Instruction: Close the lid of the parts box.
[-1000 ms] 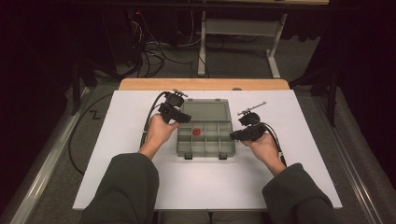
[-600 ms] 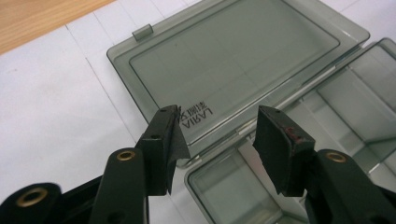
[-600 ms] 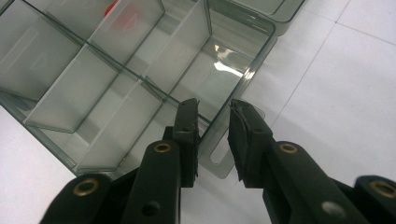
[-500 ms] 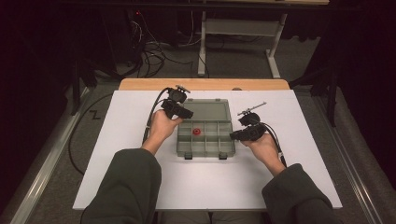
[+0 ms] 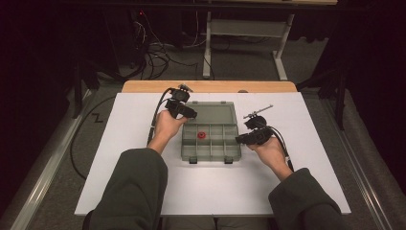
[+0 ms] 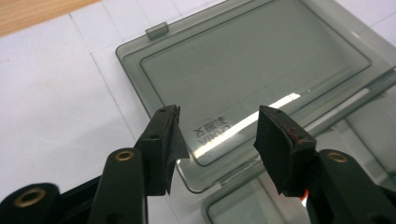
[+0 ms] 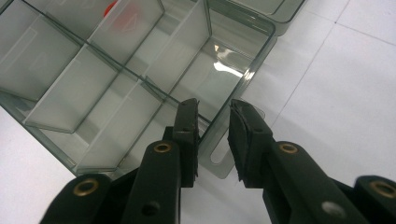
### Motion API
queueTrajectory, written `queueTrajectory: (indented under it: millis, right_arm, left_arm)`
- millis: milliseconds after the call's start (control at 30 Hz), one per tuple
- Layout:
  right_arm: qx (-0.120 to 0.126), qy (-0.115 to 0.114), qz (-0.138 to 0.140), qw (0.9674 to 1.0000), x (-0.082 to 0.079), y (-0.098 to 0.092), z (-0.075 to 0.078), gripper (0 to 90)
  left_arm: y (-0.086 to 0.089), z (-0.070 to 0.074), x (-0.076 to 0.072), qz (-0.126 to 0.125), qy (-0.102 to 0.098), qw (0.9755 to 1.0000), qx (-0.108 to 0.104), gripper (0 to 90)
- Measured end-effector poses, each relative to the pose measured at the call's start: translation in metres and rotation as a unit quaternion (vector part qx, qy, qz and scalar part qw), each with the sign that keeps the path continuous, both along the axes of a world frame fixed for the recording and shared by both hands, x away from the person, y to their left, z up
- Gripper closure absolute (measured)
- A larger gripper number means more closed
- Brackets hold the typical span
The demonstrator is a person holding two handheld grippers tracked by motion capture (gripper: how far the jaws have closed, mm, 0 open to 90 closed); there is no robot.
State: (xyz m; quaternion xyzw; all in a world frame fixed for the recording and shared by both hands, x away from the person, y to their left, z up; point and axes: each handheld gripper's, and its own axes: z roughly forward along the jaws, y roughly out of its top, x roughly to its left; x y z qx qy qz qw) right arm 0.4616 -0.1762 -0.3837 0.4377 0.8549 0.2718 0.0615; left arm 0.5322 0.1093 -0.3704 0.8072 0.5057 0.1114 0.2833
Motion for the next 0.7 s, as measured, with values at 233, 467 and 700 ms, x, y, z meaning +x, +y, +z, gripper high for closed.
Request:
queueTrajectory:
  millis: [233, 467, 700]
  right_arm:
    - [0.000, 0.000, 0.000, 1.0000, 0.000, 0.000, 0.000, 74.8]
    - [0.001, -0.001, 0.001, 1.0000, 0.000, 0.000, 0.000, 74.8]
    - [0.001, 0.000, 0.000, 1.0000, 0.000, 0.000, 0.000, 74.8]
  left_arm:
    - [0.009, -0.008, 0.010, 0.021, 0.028, 0.9992, -0.018, 49.2]
    - [0.012, -0.013, 0.015, 0.030, 0.044, 0.9980, -0.034, 49.9]
    - [0.014, -0.018, 0.018, 0.033, 0.058, 0.9973, -0.030, 49.9]
